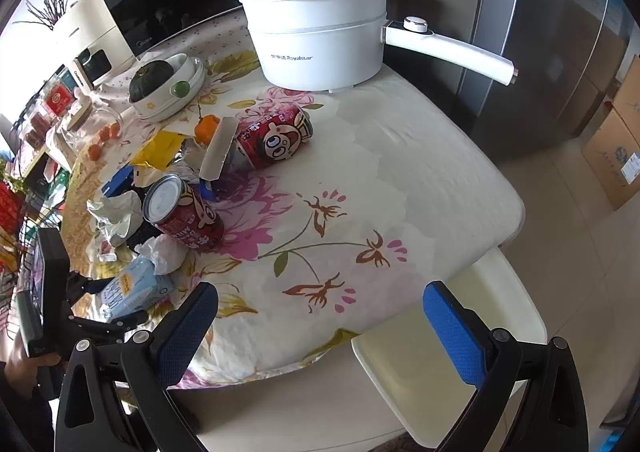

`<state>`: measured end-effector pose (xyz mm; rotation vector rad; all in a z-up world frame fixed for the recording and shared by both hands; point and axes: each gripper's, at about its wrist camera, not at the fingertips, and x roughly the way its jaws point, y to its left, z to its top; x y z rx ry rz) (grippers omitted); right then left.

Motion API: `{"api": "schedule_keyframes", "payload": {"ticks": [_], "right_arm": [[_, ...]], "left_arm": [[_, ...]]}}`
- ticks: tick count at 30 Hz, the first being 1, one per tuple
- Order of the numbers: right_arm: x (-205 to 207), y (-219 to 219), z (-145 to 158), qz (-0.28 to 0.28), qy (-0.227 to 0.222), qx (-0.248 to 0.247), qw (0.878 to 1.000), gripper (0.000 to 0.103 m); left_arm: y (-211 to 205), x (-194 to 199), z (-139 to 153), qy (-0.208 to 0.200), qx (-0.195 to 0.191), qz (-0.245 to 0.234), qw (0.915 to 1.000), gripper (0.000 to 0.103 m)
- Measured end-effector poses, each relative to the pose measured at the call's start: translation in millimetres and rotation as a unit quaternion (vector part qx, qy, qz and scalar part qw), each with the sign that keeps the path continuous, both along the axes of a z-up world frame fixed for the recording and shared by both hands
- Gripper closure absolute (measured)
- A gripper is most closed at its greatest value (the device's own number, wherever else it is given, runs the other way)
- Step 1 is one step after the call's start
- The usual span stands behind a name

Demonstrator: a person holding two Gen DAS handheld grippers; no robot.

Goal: Collect trash
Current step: 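Grasp the blue-and-white milk carton with the left gripper while the right gripper grasps the red can, then carry the milk carton and red can to the white bin and release both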

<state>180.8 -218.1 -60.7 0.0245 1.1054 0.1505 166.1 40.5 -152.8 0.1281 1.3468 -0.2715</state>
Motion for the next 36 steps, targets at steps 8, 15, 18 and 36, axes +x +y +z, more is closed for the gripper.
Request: {"api": "schedule_keyframes", "payload": {"ticks": [8,15,18,36], "right_arm": [[-1,6,-6,0.004,0.010,-0.001,1.000,0.000],[2,28,-9,0.025,0.007,-0.005,1.000,0.000],[6,43,-12,0.039,0.005,0.002,0.999,0.000],[41,156,-42,0.121,-0.032,0.003,0.992,0.013]], "left_arm": [[1,-22,25,-0.023,-0.054,0.042,0.9974,0.048],[13,-67,58,-0.073,-0.082,0.069,0.9916,0.050],[22,-75,62,-0.083,-0.067,0.080,0.9911,0.050],[70,-65,89,-0.140,-0.070,0.160,0.9747,0.050]]}}
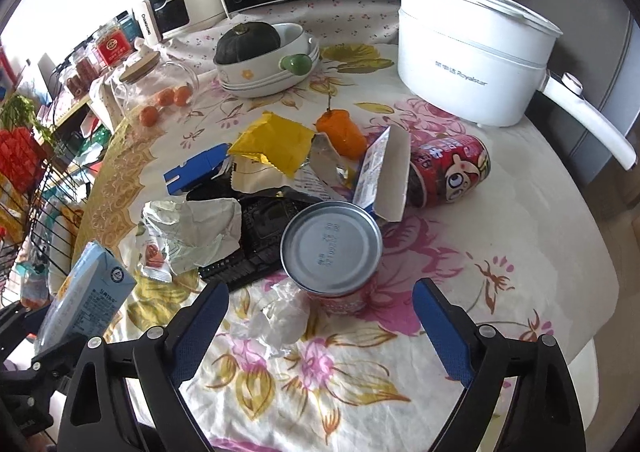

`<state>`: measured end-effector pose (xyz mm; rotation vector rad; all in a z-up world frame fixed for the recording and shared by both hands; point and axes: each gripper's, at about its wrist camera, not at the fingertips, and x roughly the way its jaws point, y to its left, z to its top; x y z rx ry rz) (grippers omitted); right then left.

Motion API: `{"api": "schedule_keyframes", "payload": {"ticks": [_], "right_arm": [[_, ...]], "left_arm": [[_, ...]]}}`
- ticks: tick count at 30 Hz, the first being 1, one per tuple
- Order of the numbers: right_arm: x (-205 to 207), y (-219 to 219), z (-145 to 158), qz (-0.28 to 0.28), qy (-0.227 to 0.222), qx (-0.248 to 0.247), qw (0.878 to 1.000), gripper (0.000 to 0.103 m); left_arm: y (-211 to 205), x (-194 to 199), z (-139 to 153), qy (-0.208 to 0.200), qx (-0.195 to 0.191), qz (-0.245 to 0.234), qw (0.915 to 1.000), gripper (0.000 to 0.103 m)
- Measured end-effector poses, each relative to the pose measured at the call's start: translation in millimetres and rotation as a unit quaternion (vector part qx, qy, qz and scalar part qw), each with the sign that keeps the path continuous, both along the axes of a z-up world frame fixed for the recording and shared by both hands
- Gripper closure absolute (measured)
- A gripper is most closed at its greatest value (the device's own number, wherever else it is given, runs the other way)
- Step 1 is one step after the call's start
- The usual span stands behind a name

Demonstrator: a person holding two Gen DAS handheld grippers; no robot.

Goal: Collect trash
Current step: 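Carry the milk carton and red can to the white bin and release both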

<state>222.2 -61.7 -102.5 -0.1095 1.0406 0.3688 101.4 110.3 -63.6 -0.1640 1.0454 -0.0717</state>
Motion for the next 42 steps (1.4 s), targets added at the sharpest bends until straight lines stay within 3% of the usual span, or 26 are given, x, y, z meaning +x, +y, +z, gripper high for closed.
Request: {"api": "schedule_keyframes", "payload": {"ticks": [6,8,10,16,27,42], "right_arm": [[5,8,-3,-0.009,-0.016,-0.002,1.000,0.026],[6,8,-2,-0.011,-0.024,-0.006,1.000,0.034],[6,6,-2,-0.010,-0.027,-0.007,1.000,0.048],[1,4,2,-0.003,-0.026,-0.009,1.000,0.048],[-24,-21,39,0.007,-0.051,0.015,0.999,0.048],[-66,-155,63,-0.070,-0.049,0.029,0.996,0.048]], "left_arm": [[5,-3,1,-0.001,-0.002,0.004,1.0000,0.050],[6,-3,1,-0.001,-0.003,0.006,1.0000,0.050],[6,-5,1,-0.001,-0.003,0.006,1.0000,0.050],[1,-4,3,-0.005,-0.002,0.003,1.0000,0.050],[-19,-2,13,-0.027,-0.002,-0.013,0.9996,0.050],[-105,3,29,-0.065,-0.017,-0.098,0.9929,0.050]]}}
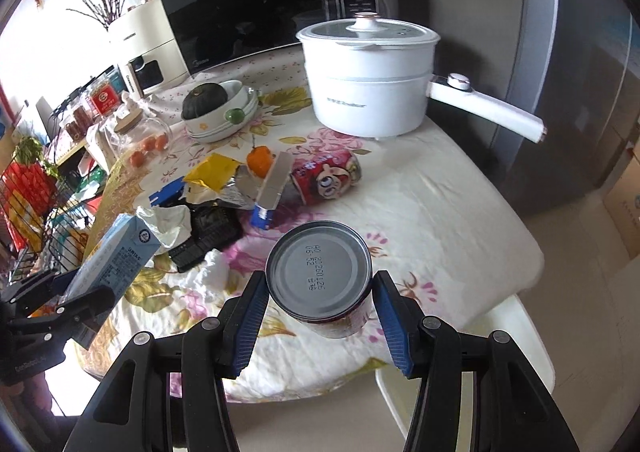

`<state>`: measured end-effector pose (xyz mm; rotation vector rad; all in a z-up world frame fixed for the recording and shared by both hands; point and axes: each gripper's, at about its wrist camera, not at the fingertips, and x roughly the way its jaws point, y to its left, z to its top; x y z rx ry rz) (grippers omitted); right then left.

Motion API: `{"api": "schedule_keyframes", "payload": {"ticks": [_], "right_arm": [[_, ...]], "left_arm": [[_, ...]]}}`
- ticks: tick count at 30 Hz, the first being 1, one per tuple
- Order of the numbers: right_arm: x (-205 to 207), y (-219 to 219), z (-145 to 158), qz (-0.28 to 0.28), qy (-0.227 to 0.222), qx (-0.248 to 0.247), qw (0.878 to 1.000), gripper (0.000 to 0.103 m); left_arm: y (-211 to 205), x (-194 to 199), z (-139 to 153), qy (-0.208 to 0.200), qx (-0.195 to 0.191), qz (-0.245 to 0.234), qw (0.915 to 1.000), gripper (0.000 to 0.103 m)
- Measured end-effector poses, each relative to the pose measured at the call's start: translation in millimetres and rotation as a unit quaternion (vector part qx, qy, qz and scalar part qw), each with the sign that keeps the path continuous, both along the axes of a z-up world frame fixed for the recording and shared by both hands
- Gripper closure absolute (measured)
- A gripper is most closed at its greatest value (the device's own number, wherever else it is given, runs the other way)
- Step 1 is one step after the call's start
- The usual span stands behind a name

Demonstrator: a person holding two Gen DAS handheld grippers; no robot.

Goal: Collect trash
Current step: 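Carry the milk carton and red can to the white bin and release both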

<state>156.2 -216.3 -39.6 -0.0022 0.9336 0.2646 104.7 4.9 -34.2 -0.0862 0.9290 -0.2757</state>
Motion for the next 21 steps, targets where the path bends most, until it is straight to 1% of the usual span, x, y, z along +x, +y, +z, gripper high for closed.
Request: {"api": "schedule_keyframes", "payload": {"ticks": [5,11,17,21], "right_arm": [[-19,-57,-7,-0.033,0.013,-0.004,0.999,0.048],[-38,-114,-18,-0.076,0.027,-0.008,0.997,0.048],[-49,-154,-24,-0.109,0.034,-0.007,0.993,0.048],[-56,-173,-27,-0.124,0.038,-0.008,0.992,0.048]], "left_arm": [[-43,4,-2,-0.005,-0.002,-0.040,0.9992,0.050],[-95,5,-8,-0.008,-0.003,-0.092,0.9957,0.050],[-144,6,-22,0.001,-0.004,-0.138,0.9904,0.050],[-171,6,-36,0.010,0.002,-0.168,0.9857,0.050]]}}
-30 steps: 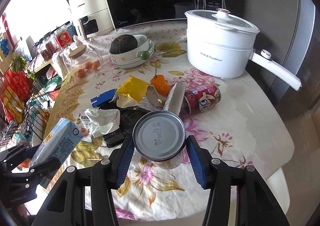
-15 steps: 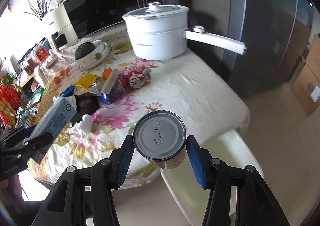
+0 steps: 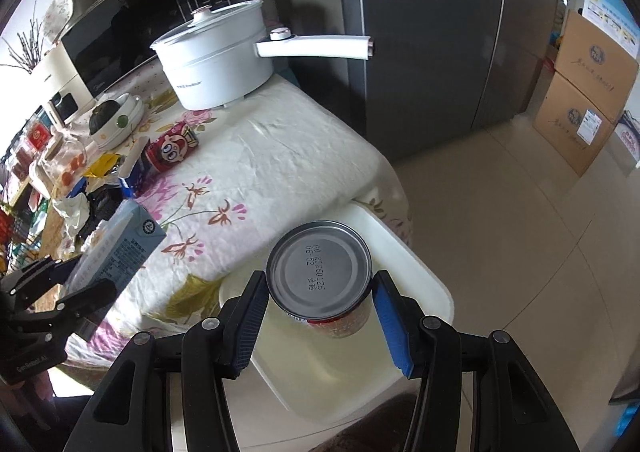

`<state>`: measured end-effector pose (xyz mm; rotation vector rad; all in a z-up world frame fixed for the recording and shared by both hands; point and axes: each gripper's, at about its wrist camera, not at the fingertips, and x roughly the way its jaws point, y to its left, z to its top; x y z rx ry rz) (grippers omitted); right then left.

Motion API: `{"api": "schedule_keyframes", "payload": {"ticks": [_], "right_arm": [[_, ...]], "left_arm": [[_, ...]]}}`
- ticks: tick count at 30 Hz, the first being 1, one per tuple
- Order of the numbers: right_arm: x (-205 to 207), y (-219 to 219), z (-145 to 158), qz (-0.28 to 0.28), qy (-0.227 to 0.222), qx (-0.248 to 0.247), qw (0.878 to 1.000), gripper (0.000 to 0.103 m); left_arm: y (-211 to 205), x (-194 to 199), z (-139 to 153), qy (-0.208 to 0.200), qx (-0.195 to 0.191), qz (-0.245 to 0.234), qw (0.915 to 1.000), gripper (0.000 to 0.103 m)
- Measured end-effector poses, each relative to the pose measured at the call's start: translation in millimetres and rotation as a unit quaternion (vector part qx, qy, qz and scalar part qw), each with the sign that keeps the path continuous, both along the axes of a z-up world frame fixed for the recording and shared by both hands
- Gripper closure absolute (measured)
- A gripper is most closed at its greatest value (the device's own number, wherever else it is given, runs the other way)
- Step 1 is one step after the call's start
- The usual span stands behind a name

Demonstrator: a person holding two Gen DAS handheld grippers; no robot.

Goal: Collect trash
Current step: 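Carry the milk carton and red can to the white bin and release both, then return both tools to the table and grasp the crumpled tissue with the left gripper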

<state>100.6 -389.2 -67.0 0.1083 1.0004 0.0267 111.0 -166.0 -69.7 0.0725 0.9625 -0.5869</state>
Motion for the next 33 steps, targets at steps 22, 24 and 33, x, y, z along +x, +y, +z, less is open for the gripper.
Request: {"api": "schedule_keyframes", "payload": {"ticks": [22,24,33], "right_arm": [[-14,-61,-19,-0.048,0.026,-0.010,0.998,0.048],[-13,-60,-18,-0.048,0.026,-0.011,0.998,0.048],[-6,-46,-18,-0.036,0.026,-0.015,0.999,0.048]], "left_arm": [[-59,15,-48,-0.003,0.002,-0.077,0.9970,0.036],[-54,17,-46,-0.005,0.002,-0.056,0.9984,0.020],[-10,17,-24,-0.014,0.027,0.014,0.9994,0.007]]}}
